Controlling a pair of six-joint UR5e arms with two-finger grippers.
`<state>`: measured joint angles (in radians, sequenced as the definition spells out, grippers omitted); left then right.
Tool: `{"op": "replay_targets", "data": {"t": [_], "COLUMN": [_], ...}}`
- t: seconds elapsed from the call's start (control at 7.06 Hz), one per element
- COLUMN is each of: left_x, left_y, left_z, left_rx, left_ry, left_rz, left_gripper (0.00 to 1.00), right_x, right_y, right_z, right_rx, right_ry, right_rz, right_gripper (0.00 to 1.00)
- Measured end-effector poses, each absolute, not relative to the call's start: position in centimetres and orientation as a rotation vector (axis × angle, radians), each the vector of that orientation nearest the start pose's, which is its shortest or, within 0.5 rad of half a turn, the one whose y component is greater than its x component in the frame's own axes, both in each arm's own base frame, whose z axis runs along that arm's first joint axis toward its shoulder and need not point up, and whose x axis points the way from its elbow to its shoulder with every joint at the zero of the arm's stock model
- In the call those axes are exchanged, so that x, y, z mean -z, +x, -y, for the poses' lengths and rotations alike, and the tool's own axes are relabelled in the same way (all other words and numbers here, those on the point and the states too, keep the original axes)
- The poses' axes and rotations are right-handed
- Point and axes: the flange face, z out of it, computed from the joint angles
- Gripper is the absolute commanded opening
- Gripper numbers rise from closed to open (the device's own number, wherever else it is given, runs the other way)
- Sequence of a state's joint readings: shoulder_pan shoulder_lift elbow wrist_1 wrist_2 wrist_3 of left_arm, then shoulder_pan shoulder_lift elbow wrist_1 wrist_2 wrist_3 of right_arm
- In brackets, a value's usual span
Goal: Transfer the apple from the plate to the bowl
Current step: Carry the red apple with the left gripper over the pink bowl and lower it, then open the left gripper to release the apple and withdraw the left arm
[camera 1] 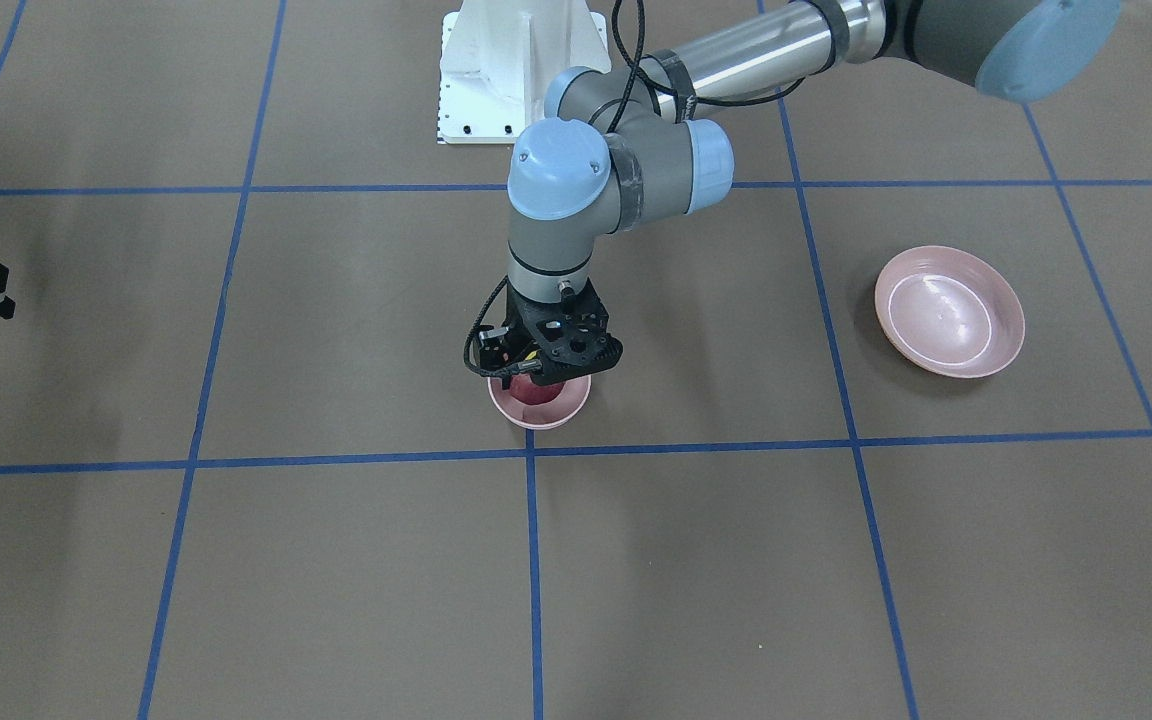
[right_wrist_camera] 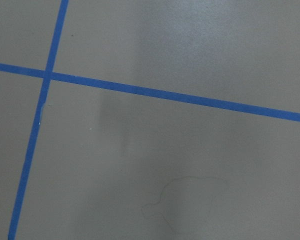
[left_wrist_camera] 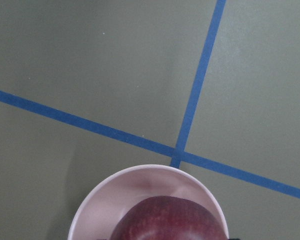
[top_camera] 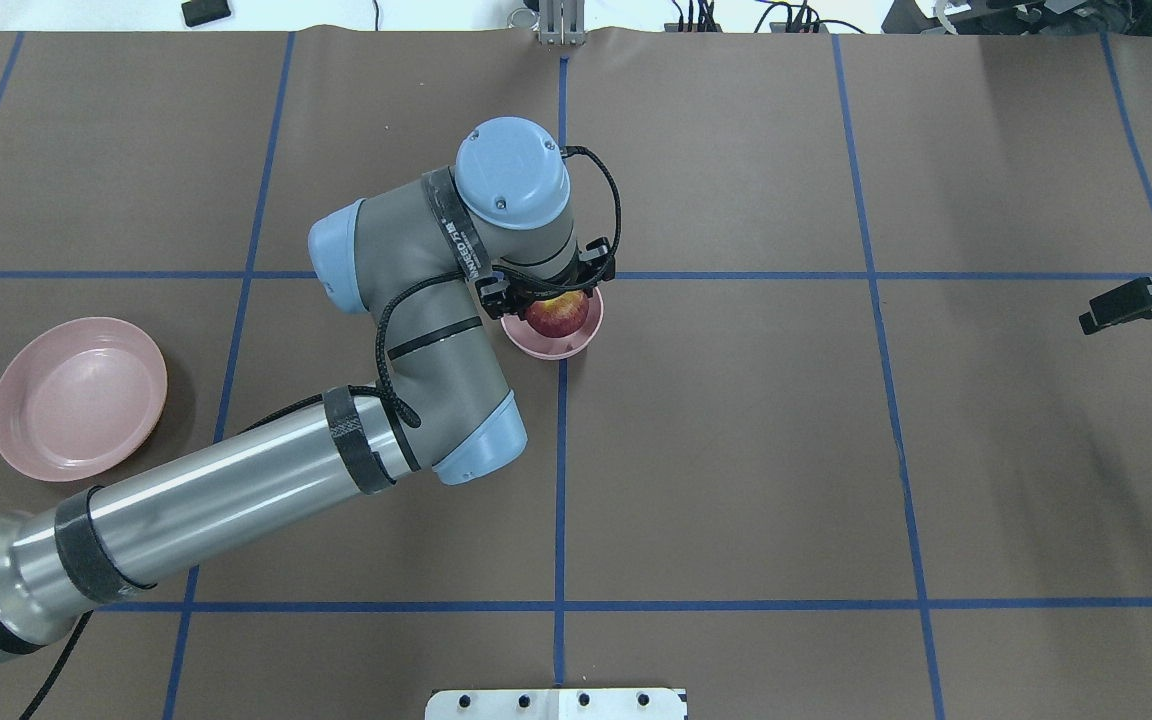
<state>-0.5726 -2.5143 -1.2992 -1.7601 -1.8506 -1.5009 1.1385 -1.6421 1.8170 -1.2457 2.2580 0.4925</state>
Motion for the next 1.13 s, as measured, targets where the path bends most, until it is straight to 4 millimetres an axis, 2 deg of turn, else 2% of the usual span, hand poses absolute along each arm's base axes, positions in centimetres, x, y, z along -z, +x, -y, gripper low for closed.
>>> {"op": "replay_targets", "data": {"t": [0.14,0.28,0.42,0.85,0.99,1.13], "left_x": [-15.8,-15.8,-15.9,-16.0,-15.7,-16.1], "left_y": [60.9,61.1,61.1,61.0,60.4,58.4], "left_z": [51.3,51.2,51.3,51.6,51.4,50.5], "left_rx": [0.342,0.338,0.341,0.356,0.356,0.351], "left_ry": [0.024,0.026,0.038,0.079,0.084,0.092], "left_rz": [-0.903,-0.905,-0.904,-0.891,-0.899,-0.918], "left_gripper": [0.56,0.88,0.98,0.98,0.98,0.98], "right_x": [-53.9,-54.0,-54.2,-54.9,-55.0,-54.9], "right_y": [-13.8,-13.7,-13.8,-13.9,-13.9,-13.8], "right_z": [46.5,46.5,46.5,46.8,46.9,46.9], "right_rx": [0.114,0.113,0.114,0.117,0.117,0.115], "right_ry": [0.126,0.124,0.121,0.112,0.111,0.114], "right_rz": [0.815,0.815,0.814,0.809,0.809,0.81], "right_gripper": [1.0,1.0,1.0,1.0,1.0,1.0]}}
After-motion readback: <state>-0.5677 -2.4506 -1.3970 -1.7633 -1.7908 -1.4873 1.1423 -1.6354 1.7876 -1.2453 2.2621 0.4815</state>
